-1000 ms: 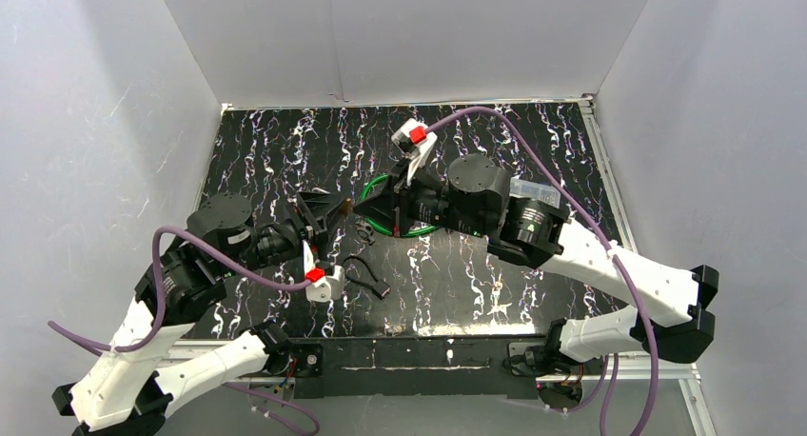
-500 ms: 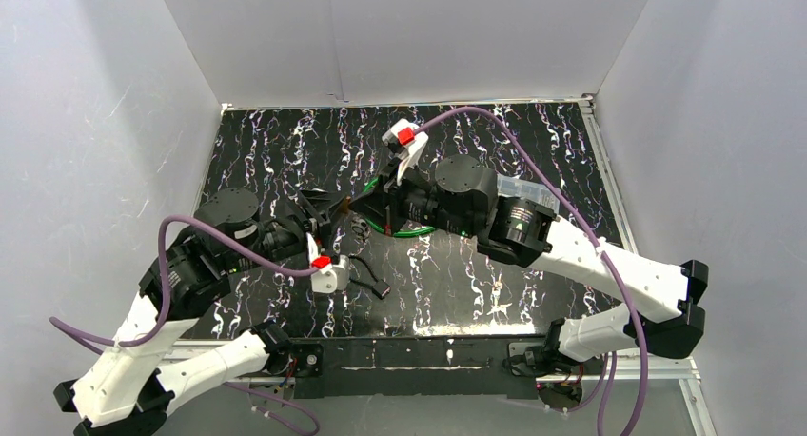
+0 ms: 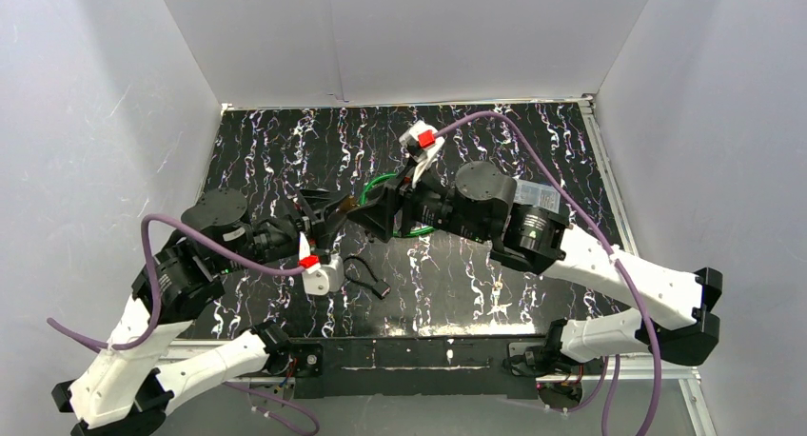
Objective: Unlock with the key
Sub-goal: Unlock the lock.
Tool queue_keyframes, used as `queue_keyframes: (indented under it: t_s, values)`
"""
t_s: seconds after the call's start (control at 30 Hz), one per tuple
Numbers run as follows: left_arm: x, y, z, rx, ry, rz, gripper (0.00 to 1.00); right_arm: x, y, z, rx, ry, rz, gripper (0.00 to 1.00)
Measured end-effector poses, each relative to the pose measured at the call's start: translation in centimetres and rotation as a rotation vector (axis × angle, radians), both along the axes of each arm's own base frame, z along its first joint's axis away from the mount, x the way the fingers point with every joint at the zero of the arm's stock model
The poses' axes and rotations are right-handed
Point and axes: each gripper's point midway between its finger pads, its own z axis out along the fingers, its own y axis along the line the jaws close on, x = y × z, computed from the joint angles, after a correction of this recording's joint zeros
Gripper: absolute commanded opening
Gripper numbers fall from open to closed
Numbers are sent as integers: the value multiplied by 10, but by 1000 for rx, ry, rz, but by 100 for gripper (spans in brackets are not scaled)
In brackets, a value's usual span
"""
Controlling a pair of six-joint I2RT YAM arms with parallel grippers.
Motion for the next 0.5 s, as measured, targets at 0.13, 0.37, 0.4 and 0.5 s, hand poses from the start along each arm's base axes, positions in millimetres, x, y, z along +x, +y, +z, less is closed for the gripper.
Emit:
queue_keyframes:
  t_s: [0.13, 0.37, 0.4, 0.5]
  values:
    - [-3, 1, 6, -18, -14, -7, 0, -3, -4, 7, 18, -6, 5, 64]
    - [-4, 1, 8, -20, -19, -15, 0, -3, 2, 11, 11, -4, 23, 54]
    - [-4, 1, 8, -20, -20, -16, 0, -3, 3, 12, 12, -4, 26, 50]
    - [-5, 1, 8, -17, -24, -20, 0, -4, 8, 14, 11, -3, 40, 36]
